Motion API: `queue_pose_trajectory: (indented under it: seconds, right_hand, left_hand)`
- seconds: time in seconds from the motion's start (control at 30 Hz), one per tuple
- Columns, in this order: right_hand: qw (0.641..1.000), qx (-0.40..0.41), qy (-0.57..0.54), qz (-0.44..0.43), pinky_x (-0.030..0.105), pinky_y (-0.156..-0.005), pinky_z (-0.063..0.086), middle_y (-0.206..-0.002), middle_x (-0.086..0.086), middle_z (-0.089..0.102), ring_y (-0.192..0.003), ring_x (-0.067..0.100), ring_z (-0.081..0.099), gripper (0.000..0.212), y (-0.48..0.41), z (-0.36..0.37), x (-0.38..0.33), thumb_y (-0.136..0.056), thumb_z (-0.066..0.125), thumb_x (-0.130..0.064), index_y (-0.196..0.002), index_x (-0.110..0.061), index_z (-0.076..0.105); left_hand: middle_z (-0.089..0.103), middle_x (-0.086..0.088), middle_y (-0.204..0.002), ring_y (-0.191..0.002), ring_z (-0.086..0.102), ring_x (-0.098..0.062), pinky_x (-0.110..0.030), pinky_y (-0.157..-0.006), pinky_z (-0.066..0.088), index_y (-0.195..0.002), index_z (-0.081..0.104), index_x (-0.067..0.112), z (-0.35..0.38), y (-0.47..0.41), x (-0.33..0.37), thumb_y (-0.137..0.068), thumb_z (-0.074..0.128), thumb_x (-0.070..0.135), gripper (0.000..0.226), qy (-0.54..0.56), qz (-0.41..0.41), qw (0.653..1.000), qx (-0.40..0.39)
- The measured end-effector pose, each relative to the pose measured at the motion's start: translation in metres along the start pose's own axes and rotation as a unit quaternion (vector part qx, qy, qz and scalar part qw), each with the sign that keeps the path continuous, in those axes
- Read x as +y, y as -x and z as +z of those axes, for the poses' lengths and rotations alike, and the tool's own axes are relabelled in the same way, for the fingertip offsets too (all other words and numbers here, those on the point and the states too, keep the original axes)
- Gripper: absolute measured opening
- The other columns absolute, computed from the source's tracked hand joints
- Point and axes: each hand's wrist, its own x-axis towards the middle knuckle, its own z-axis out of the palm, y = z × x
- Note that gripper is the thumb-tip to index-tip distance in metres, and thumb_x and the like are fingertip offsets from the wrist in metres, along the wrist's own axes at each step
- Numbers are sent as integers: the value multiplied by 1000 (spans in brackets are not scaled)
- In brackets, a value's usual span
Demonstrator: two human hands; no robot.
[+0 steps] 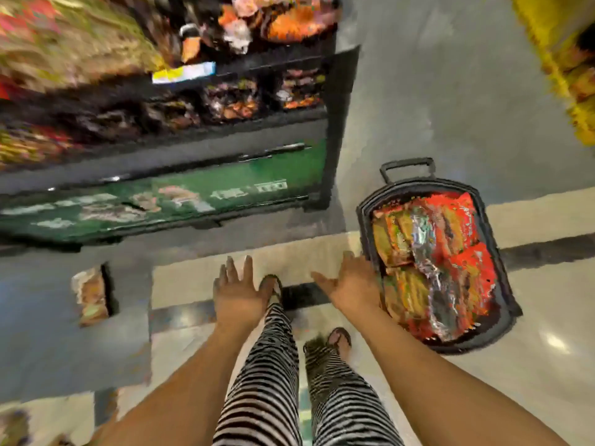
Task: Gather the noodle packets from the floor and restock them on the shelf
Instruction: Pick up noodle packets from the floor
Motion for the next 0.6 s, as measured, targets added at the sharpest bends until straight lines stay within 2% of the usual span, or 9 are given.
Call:
queue_pose_trajectory:
  seconds: [0.1, 0.3, 0.5, 0.6]
  right_hand:
    - [990, -77, 105, -56, 39, -95, 45, -131, 15, 48, -121, 33, 48, 85, 17, 22, -61, -84, 46, -75, -139, -11, 38]
    - [949, -128, 217, -189, 43, -98, 41, -134, 15, 46, -123, 35, 44, 81, 63, 92, -189, -85, 50, -71, -140, -13, 35]
    - [907, -141, 302, -256, 41, -93, 43, -134, 15, 47, -121, 34, 47, 80, 135, 185, -316, -87, 45, -73, -137, -12, 37]
    - [904, -165, 301, -256, 42, -93, 43, -130, 16, 50, -120, 35, 48, 75, 170, 237, -373, -86, 48, -72, -131, -12, 42]
  left_hand:
    - [3, -16, -165, -152, 7, -32, -43, -121, 11, -159, 8, 25, 9, 31, -84, -93, 24, 74, 84, 50, -88, 995, -6]
    - [0, -11, -166, -153, 1, -29, -41, -122, 6, -159, 3, 29, 34, 91, -233, -93, 26, 73, 83, 157, -231, 960, 10]
    - [1, -12, -166, -153, 4, -28, -41, -121, 10, -159, 7, 27, 67, 143, -370, -93, 25, 73, 83, 225, -321, 920, -6]
    - [5, -14, -165, -152, 8, -31, -42, -121, 12, -159, 11, 27, 85, 165, -438, -93, 25, 73, 82, 251, -359, 899, -5]
